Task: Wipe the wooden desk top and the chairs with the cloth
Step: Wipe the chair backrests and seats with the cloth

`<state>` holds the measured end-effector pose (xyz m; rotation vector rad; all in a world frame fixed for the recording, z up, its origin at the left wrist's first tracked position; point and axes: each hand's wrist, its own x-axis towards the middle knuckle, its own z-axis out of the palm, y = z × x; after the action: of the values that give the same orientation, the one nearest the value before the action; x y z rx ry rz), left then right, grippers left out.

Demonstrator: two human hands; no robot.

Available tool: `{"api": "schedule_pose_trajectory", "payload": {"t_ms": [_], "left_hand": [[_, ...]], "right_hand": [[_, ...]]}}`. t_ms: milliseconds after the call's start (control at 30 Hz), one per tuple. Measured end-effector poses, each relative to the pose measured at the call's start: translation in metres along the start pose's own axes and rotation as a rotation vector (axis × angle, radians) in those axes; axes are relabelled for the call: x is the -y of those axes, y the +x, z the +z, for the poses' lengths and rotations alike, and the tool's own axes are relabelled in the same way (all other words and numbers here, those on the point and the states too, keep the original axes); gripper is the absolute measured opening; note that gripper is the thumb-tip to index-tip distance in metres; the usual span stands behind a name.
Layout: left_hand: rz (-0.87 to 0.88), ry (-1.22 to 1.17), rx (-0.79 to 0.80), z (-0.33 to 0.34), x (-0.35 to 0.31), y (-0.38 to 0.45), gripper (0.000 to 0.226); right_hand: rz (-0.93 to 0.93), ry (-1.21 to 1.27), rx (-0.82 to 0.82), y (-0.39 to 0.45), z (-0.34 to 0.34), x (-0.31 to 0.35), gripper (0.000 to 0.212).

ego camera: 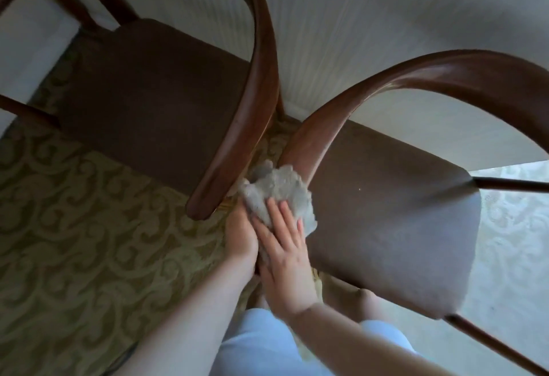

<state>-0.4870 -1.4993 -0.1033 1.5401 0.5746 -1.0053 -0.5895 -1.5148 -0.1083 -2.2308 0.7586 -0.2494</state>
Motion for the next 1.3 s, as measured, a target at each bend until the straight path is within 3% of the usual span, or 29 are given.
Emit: {"api": "schedule_pose_trajectory", "payload": {"t_ms": [100,200,367,467,567,700,767,867,967,1000,1100,1167,1233,1300], "left_hand": [[-0.208,-0.081,0.188,-0.004,-0.012,0.001,0.051],[-0.165,-0.067,0.211,0.001,-0.013,0.001,0.049],[-0.084,0.057,0.205,0.013,-0.016,-0.009,0.039],[-0.049,0.07,0.171,0.013,-0.018,-0.013,0.038],[0.007,0.099,0.158,0.014,-0.015,-0.016,0.041],[0.043,0.163,0.18,0.015,-0.013,-0.017,0.039],[0.045,0.127,0.163,0.016,-0.012,-0.019,0.04],[0.152,0.208,0.095,0.016,-0.011,-0.018,0.043],[0.324,0.456,0.092,0.023,-0.011,-0.019,0.044],[0.344,0.557,0.058,0.029,-0.012,-0.018,0.047],[0.459,0.847,-0.049,0.06,-0.025,-0.008,0.045],[0.578,0.922,-0.101,0.086,-0.038,0.002,0.038],[0.643,0.936,-0.138,0.112,-0.051,0.012,0.033],[0.668,0.907,-0.18,0.134,-0.065,0.023,0.032]], "right_hand": [[-0.012,0.042,0.046,-0.024,0.003,0.0,0.053],[-0.078,-0.034,0.013,0.025,-0.019,-0.032,0.047],[0.056,-0.068,-0.064,0.057,-0.032,-0.039,0.05],[-0.106,-0.141,0.067,0.021,-0.024,-0.03,0.052],[-0.312,-0.354,0.215,0.057,-0.053,-0.051,0.059],[-0.001,-0.394,0.032,0.115,-0.07,-0.046,0.055],[0.03,-0.351,0.036,0.097,-0.052,-0.027,0.052],[-0.283,-0.444,0.304,0.076,-0.054,-0.032,0.052],[-0.586,-0.622,0.472,0.133,-0.1,-0.061,0.054],[-0.515,-0.628,0.415,0.154,-0.114,-0.069,0.053],[0.055,-0.493,-0.041,0.189,-0.148,-0.092,0.047],[0.321,-0.527,-0.263,0.19,-0.139,-0.084,0.045],[0.263,-0.564,-0.174,0.191,-0.121,-0.063,0.043],[-0.008,-0.61,0.122,0.195,-0.112,-0.053,0.043]]}}
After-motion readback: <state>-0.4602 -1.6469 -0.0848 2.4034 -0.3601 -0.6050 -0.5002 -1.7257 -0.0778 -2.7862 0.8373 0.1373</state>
